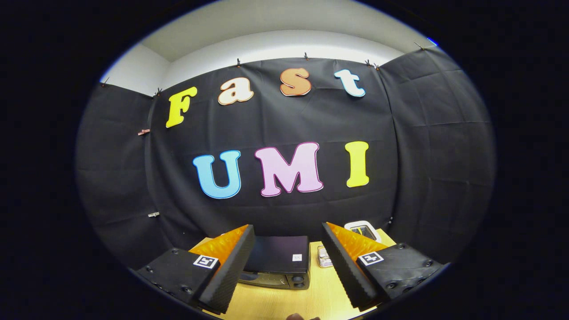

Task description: Open the toaster oven, put the food inside, and close the toaster oven door.

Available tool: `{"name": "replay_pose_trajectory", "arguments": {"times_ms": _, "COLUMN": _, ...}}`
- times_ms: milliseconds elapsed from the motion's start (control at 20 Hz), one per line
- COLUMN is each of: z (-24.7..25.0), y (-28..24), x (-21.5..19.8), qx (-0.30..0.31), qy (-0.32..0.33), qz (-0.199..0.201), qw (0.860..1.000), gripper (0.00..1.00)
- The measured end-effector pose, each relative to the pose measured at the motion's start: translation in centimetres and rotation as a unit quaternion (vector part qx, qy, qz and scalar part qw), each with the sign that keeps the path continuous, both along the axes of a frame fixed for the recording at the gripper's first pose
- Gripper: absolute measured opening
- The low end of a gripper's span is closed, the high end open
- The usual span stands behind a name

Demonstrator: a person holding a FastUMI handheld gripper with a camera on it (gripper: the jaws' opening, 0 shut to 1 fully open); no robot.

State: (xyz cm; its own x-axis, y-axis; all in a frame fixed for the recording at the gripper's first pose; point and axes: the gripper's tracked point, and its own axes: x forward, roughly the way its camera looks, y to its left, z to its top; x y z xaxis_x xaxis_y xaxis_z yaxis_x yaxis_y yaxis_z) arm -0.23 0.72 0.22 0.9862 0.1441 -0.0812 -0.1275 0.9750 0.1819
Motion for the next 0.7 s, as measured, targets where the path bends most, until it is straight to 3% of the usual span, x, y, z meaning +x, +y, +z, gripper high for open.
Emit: {"name": "replay_pose_trajectory", "arguments": {"times_ms": 700, "z": -0.7, "y": -2.2, "x": 1.0, "qx": 0.007, "qy": 0.008, "qz": 0.004, "qw": 1.0, "gripper": 0.98}}
